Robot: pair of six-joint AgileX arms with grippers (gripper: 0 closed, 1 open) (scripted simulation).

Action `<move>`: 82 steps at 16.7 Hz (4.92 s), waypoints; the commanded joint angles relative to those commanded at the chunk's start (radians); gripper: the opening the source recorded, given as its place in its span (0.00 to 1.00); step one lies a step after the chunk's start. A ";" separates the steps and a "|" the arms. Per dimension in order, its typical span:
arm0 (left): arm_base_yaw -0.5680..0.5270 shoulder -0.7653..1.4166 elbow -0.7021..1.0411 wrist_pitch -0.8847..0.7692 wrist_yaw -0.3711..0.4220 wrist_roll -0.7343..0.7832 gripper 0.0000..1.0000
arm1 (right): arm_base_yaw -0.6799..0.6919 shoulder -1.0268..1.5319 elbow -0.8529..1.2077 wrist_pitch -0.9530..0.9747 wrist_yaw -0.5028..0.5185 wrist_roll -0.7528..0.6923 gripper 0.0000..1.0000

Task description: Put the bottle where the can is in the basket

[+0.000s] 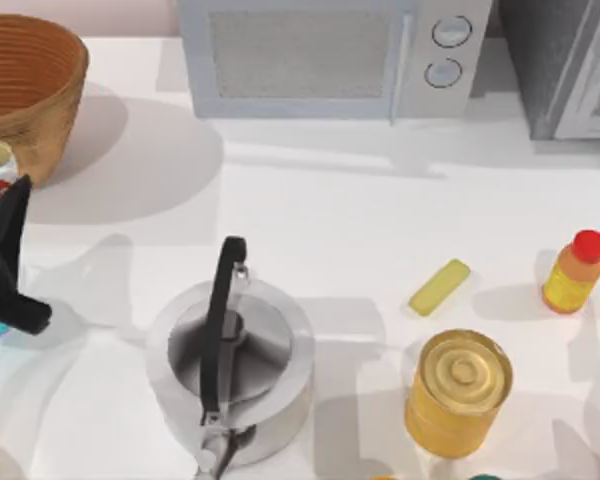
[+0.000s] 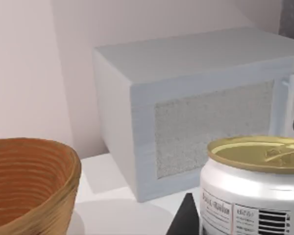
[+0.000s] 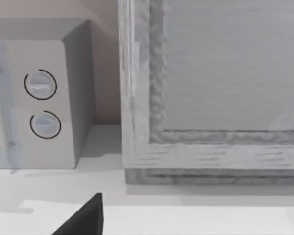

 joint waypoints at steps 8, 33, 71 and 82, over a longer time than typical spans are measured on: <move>-0.080 0.391 0.246 0.167 0.244 0.017 0.00 | 0.000 0.000 0.000 0.000 0.000 0.000 1.00; -0.257 1.388 0.804 0.740 0.793 0.026 0.00 | 0.000 0.000 0.000 0.000 0.000 0.000 1.00; -0.270 2.062 0.889 1.189 0.955 -0.041 0.90 | 0.000 0.000 0.000 0.000 0.000 0.000 1.00; -0.271 2.062 0.889 1.189 0.955 -0.040 1.00 | 0.000 0.000 0.000 0.000 0.000 0.000 1.00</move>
